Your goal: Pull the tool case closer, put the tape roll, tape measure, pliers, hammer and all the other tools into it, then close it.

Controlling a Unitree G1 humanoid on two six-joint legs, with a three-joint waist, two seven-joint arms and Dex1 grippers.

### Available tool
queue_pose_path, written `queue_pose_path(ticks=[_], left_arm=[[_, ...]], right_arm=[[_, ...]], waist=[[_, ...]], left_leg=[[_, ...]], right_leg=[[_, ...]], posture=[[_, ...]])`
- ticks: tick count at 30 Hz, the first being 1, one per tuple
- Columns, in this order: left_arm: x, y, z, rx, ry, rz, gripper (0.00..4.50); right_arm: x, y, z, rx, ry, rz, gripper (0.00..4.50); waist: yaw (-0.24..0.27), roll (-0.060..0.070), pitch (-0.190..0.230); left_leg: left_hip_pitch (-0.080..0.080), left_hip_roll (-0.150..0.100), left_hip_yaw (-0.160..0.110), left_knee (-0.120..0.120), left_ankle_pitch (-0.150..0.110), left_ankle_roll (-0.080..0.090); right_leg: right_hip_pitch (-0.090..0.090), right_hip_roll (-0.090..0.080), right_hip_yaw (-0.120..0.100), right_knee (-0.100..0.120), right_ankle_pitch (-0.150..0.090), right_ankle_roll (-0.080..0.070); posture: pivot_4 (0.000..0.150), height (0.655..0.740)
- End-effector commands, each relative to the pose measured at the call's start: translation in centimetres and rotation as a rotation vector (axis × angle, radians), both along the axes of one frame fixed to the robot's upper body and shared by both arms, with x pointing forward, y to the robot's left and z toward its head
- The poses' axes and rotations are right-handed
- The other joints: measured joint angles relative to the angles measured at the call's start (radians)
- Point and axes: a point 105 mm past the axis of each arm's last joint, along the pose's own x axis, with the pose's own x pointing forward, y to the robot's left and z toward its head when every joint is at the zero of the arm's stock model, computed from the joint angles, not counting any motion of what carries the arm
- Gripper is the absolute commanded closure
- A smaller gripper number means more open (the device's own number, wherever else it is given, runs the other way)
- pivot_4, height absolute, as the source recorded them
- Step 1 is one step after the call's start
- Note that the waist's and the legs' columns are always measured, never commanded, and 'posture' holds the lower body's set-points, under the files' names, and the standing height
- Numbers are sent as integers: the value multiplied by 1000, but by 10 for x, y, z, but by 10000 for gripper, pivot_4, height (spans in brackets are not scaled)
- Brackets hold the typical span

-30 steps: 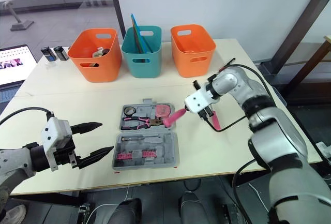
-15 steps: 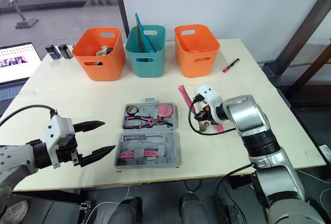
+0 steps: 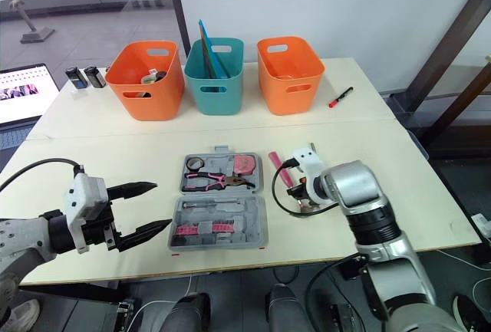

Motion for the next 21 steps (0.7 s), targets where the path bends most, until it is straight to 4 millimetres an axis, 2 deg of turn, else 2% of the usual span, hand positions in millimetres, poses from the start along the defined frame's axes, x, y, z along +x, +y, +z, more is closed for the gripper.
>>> queue_pose_path(ticks=[1, 3, 6, 9, 12, 13, 14, 15, 18, 21], left_arm=[[-3, -1, 11, -19, -45, -11, 0], [-3, -2, 11, -26, -38, -17, 0], [-3, -3, 11, -29, -34, -27, 0], [-1, -5, 10, -34, -27, -43, 0], [2, -6, 8, -28, -24, -62, 0], [5, -5, 8, -15, -40, -59, 0], [10, -4, 9, -5, -61, -52, 0], [13, -4, 10, -4, -76, -51, 0], [18, -5, 9, -3, -83, -67, 0], [21, -6, 9, 1, -81, -79, 0]], right_arm=[[7, -1, -3, 2, -30, -19, 44557], [6, 1, -3, 46, -9, -52, 44557], [7, 3, 6, 97, -25, -78, 32204], [5, 8, 23, 148, -70, -43, 17737], [8, 7, 40, 155, -197, -23, 2693], [11, 6, 46, 155, -301, 3, 863], [12, 3, 48, 126, -386, 45, 863], [9, -2, 44, 103, -412, 74, 863], [0, -8, 30, 199, -378, 17, 863], [-7, -8, 19, 194, -404, -2, 863]], waist=[[0, -1, 0], [-1, -2, -1], [-2, -2, -1], [0, -1, -1], [1, -1, -1], [2, -1, -1], [5, -2, -1], [8, -2, -1], [4, -2, -1], [-3, -2, -1]], left_leg=[[0, 0, 0, 0, 0, 0], [0, 0, 0, 0, 0, 0], [0, 0, 0, 0, 0, 0], [0, 0, 0, 0, 0, 0], [0, 0, 0, 0, 0, 0], [0, 0, 0, 0, 0, 0], [0, 0, 0, 0, 0, 0], [0, 0, -1, 0, 0, 0], [-1, 0, 0, 0, 0, 0], [0, 0, 0, -1, 0, 0]], right_leg=[[0, 0, 0, 0, 0, 0], [0, 0, 0, 0, 0, 0], [0, 0, 0, 0, 0, 0], [0, 0, 0, 0, 0, 0], [0, 0, 0, 0, 0, 0], [0, 0, 0, 0, 0, 0], [0, 0, 0, 0, 0, 0], [0, 0, 0, -1, -1, 1], [1, 0, 0, -3, -1, 1], [0, 0, 1, -2, -1, 1]], posture=[[1500, 7400], [1500, 7400], [1500, 7400], [1500, 7400], [1500, 7400], [1500, 7400], [1500, 7400], [1500, 7400], [1500, 7400], [1500, 7400]])
